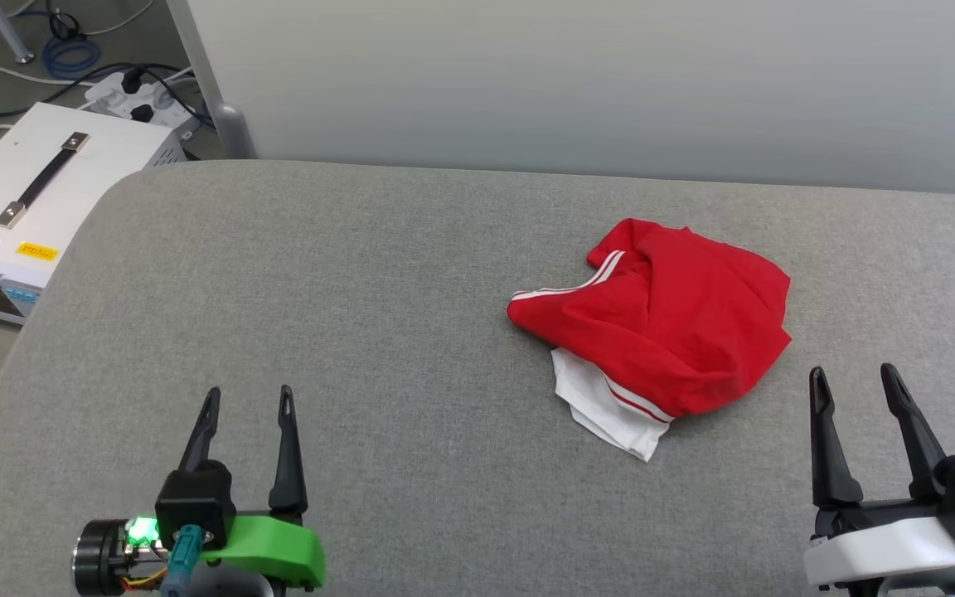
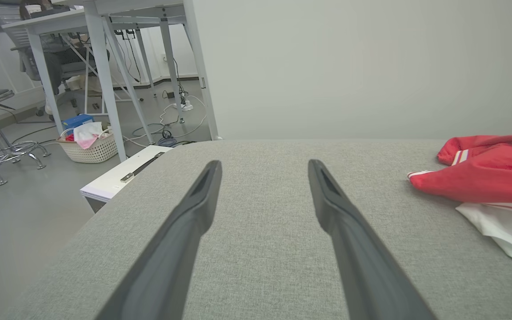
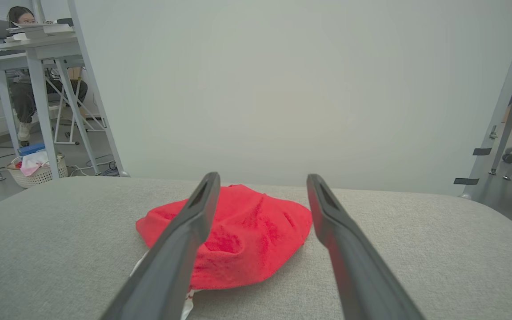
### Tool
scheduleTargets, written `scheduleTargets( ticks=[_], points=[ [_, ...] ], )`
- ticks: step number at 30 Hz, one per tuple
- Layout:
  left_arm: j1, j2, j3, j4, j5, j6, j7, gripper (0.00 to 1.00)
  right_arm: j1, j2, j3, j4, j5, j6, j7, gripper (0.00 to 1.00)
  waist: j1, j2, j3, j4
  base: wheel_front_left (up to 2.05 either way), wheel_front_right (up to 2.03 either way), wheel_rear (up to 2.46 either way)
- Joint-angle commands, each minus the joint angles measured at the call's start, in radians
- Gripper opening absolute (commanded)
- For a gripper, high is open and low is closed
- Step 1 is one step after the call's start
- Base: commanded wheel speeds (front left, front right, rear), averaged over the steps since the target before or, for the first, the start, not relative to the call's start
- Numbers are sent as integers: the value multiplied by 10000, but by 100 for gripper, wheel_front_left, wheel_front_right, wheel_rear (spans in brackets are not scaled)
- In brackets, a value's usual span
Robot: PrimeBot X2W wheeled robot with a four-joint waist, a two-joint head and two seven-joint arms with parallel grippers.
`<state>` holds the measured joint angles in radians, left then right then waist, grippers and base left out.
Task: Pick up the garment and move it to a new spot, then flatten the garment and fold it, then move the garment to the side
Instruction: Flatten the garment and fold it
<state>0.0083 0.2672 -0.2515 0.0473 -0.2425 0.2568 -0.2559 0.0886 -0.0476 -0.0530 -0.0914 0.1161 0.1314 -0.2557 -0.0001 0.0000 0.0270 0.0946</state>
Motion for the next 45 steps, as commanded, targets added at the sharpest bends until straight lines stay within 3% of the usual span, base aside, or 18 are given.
scheduleTargets(
  ticks=[1, 12, 29, 36, 45],
  points=[
    [222, -152, 93, 38, 235, -164, -58, 100, 172, -26, 46, 73, -54, -7, -61, 100, 1, 0, -77, -17, 0, 0, 0],
    [854, -1101, 1044, 183, 1049, -1259, -58, 100, 603, -26, 295, 405, -186, -7, -61, 100, 1, 0, -335, -54, 0, 0, 0],
    [1007, -1674, 1840, 388, 1706, -1980, -59, 100, 651, -26, 415, 403, -80, -7, -61, 100, 1, 0, -429, -110, 0, 0, 0],
    [712, -1678, 1860, 444, 1944, -2316, -59, 100, 591, -26, 392, 368, -63, -7, -61, 100, 1, 0, -345, -160, 0, 0, 0],
    [-1804, -1023, 1668, 456, 2000, -3399, -59, 100, 186, -26, 421, 266, -160, -7, -61, 100, 1, 0, 180, -214, 0, 0, 0]
  ],
)
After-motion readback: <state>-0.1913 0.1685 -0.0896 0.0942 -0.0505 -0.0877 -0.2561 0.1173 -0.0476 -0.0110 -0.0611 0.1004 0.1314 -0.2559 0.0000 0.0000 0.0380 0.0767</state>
